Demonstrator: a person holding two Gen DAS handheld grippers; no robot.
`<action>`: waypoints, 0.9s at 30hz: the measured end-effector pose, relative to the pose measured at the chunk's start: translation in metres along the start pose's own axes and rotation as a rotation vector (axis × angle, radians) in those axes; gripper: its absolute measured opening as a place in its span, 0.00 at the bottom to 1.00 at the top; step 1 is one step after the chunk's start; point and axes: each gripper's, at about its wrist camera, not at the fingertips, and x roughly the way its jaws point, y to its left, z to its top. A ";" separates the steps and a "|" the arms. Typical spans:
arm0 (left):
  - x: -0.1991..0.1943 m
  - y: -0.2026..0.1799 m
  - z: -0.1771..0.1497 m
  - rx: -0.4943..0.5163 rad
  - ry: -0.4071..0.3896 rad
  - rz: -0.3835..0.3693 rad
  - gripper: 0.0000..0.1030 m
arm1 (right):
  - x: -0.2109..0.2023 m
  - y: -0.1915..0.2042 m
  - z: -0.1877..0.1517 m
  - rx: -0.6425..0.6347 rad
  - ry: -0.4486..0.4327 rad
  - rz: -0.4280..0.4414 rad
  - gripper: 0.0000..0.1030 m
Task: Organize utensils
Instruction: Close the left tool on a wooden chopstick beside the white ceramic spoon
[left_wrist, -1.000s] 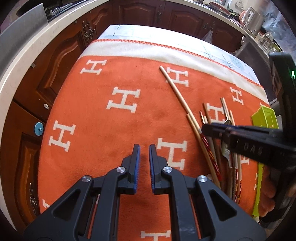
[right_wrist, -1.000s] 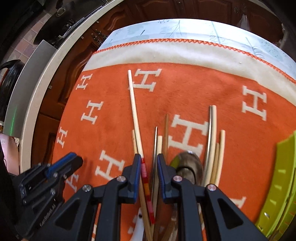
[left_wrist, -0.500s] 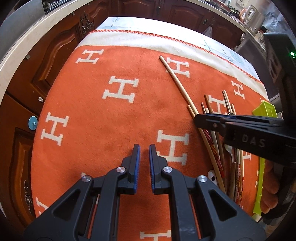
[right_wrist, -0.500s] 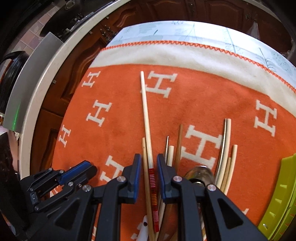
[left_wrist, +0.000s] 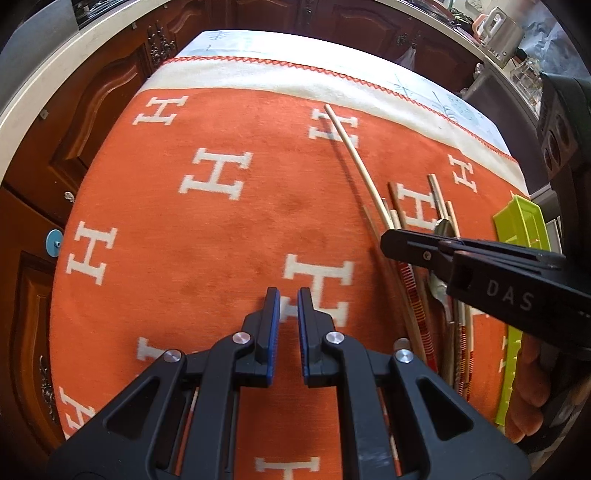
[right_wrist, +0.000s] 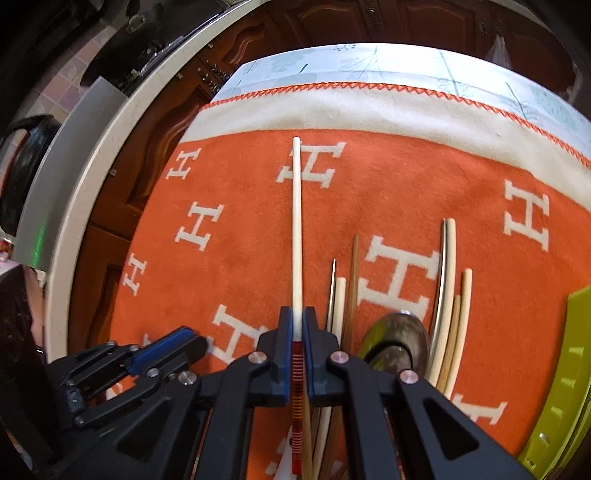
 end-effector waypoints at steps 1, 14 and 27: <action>0.000 -0.003 0.000 0.003 0.000 -0.004 0.07 | -0.003 -0.002 -0.001 0.010 -0.007 0.006 0.05; 0.008 -0.048 -0.001 0.002 0.057 -0.124 0.07 | -0.042 -0.025 -0.025 0.064 -0.074 0.064 0.05; 0.026 -0.076 -0.006 -0.031 0.107 -0.164 0.07 | -0.068 -0.049 -0.052 0.116 -0.114 0.098 0.05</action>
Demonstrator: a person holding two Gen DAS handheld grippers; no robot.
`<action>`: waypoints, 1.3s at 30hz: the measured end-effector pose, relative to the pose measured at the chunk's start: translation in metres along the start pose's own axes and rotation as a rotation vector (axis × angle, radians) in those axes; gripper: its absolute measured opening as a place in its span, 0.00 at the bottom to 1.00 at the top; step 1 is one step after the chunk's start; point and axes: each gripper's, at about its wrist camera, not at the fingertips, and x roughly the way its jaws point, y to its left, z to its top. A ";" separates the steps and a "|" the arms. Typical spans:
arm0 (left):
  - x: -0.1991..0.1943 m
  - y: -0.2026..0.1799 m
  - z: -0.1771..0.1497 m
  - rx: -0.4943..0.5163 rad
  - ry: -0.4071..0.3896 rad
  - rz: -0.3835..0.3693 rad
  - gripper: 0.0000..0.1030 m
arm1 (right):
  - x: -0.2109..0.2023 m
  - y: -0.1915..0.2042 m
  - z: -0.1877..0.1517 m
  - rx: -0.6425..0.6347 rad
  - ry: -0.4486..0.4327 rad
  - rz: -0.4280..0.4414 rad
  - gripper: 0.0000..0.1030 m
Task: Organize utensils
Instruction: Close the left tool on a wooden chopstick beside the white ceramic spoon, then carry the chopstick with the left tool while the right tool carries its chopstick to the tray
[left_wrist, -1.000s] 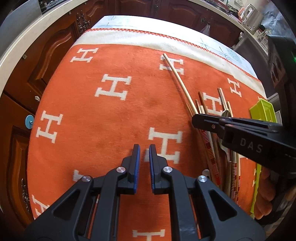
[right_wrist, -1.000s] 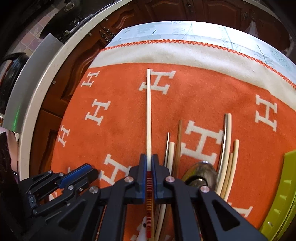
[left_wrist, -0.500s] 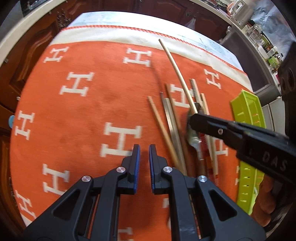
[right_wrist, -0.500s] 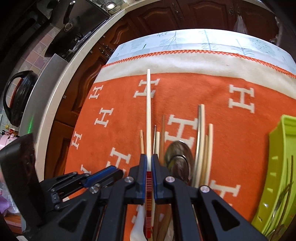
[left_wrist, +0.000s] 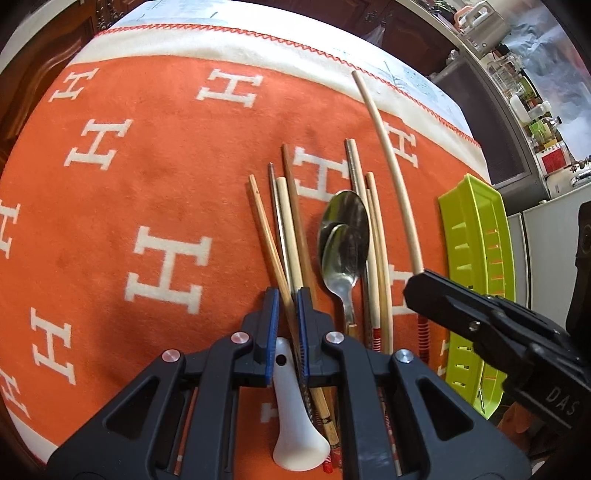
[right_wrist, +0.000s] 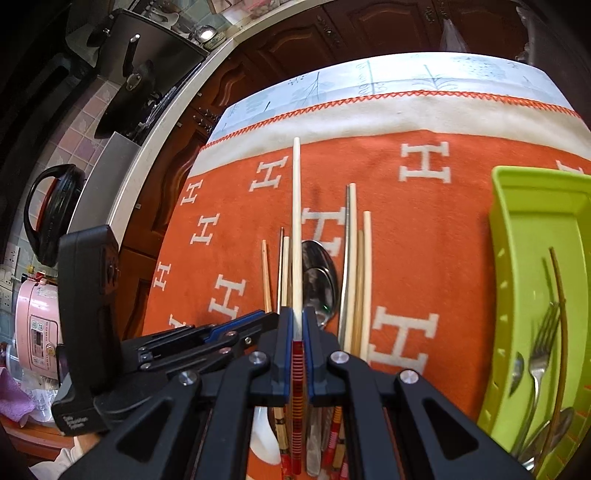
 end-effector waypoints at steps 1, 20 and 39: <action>0.000 -0.001 -0.001 -0.003 0.003 -0.002 0.07 | -0.002 -0.001 -0.001 0.001 -0.004 0.003 0.05; -0.053 -0.014 -0.031 0.015 -0.052 -0.065 0.03 | -0.048 -0.015 -0.032 0.038 -0.080 0.067 0.05; -0.092 -0.188 -0.059 0.243 -0.069 -0.193 0.03 | -0.149 -0.102 -0.098 0.143 -0.241 -0.219 0.05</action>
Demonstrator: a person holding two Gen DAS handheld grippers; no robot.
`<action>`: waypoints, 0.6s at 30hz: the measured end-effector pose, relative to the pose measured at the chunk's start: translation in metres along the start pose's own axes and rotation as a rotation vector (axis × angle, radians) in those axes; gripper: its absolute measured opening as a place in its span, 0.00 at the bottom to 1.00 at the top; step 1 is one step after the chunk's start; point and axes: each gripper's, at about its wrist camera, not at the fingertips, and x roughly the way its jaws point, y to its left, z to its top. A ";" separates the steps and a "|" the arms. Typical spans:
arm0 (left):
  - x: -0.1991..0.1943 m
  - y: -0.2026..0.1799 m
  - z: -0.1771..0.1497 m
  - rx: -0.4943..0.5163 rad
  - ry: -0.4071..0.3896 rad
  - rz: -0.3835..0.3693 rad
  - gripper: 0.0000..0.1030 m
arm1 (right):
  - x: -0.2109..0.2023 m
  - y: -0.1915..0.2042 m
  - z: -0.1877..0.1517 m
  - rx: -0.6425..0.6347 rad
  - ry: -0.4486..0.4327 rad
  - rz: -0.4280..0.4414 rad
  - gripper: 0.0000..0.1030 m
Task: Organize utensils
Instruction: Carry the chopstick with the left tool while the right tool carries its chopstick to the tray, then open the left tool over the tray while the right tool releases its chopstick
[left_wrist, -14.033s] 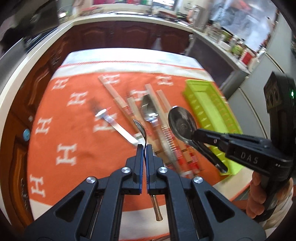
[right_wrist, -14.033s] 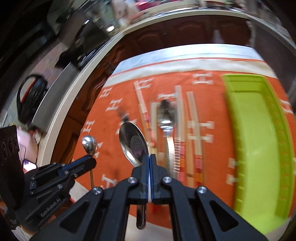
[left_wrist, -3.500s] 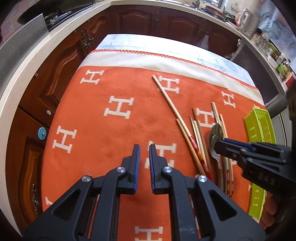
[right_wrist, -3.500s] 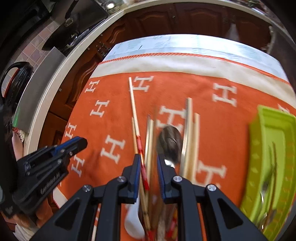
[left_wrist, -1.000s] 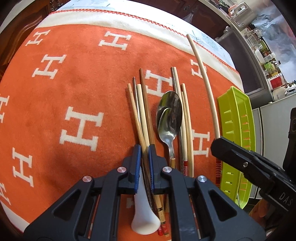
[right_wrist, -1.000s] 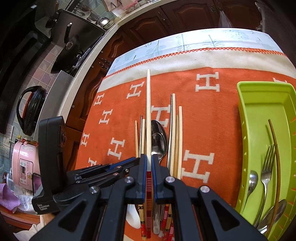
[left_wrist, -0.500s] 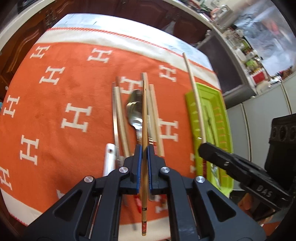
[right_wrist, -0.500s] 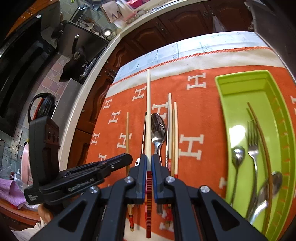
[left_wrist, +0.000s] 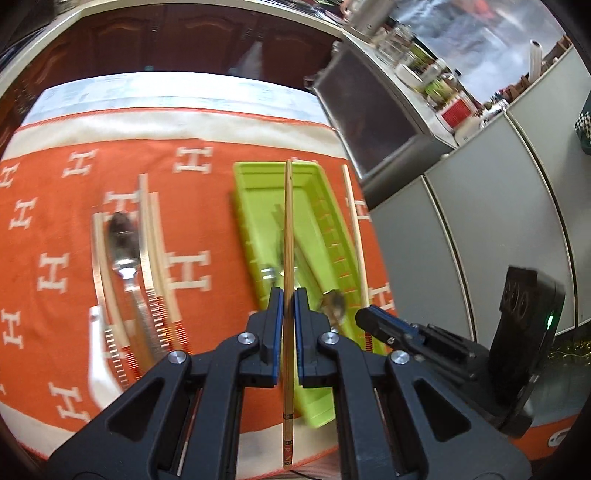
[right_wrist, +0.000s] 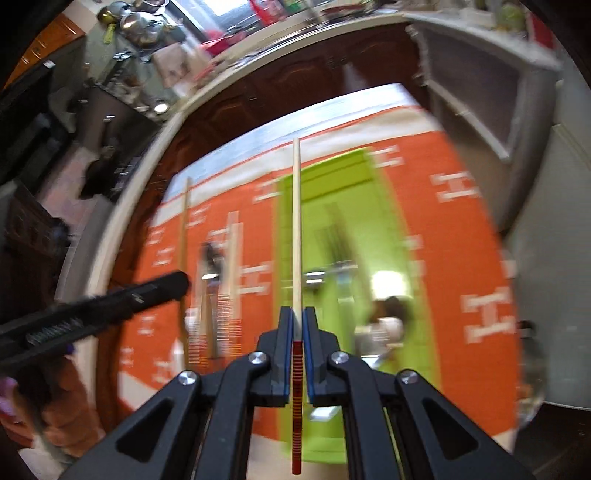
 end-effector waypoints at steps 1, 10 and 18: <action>0.006 -0.009 0.004 0.004 0.008 -0.005 0.03 | -0.001 -0.006 0.000 0.000 -0.005 -0.022 0.05; 0.067 -0.032 0.031 0.001 0.034 0.045 0.03 | 0.024 -0.033 -0.002 -0.023 0.056 -0.066 0.05; 0.101 -0.017 0.027 0.020 0.067 0.147 0.04 | 0.046 -0.042 0.006 0.022 0.086 -0.045 0.06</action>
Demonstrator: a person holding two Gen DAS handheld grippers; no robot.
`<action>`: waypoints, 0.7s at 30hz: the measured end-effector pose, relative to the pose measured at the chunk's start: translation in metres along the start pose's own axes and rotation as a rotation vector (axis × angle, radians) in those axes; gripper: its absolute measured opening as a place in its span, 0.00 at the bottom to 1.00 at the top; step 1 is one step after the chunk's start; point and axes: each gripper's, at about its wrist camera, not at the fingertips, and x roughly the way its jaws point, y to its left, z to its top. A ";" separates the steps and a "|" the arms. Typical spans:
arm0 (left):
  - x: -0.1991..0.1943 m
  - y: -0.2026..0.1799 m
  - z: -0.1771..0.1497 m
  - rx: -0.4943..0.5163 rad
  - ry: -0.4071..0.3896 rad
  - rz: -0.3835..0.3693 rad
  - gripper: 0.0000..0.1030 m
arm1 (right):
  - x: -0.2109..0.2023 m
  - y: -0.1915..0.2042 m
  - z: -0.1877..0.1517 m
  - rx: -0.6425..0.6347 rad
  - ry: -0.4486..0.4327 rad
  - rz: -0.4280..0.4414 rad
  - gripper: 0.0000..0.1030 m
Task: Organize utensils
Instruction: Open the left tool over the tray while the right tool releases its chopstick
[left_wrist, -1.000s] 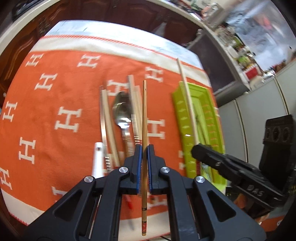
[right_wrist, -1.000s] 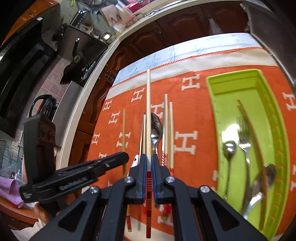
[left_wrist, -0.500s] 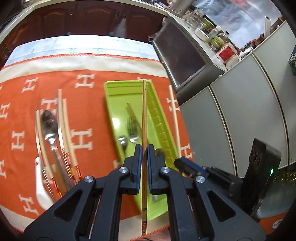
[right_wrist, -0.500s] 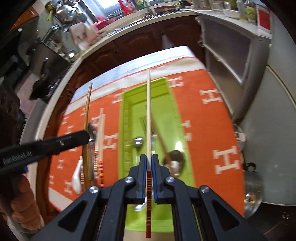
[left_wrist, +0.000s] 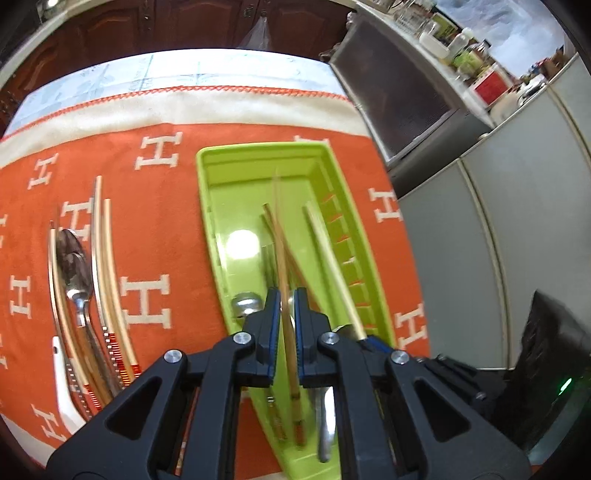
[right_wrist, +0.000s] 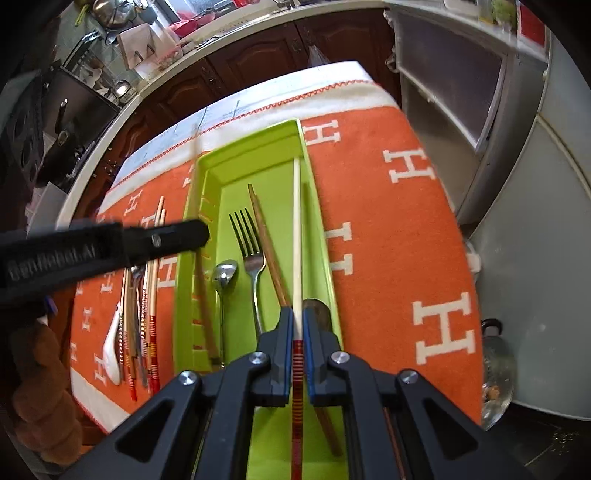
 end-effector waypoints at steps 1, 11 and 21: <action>0.000 0.002 -0.002 0.007 0.001 0.010 0.04 | 0.000 -0.002 0.001 0.010 0.000 0.012 0.06; -0.027 0.015 -0.024 0.060 -0.029 0.062 0.04 | -0.006 0.004 -0.001 0.006 -0.018 0.026 0.06; -0.069 0.046 -0.052 0.047 -0.078 0.112 0.04 | -0.022 0.021 -0.012 -0.013 -0.045 0.022 0.11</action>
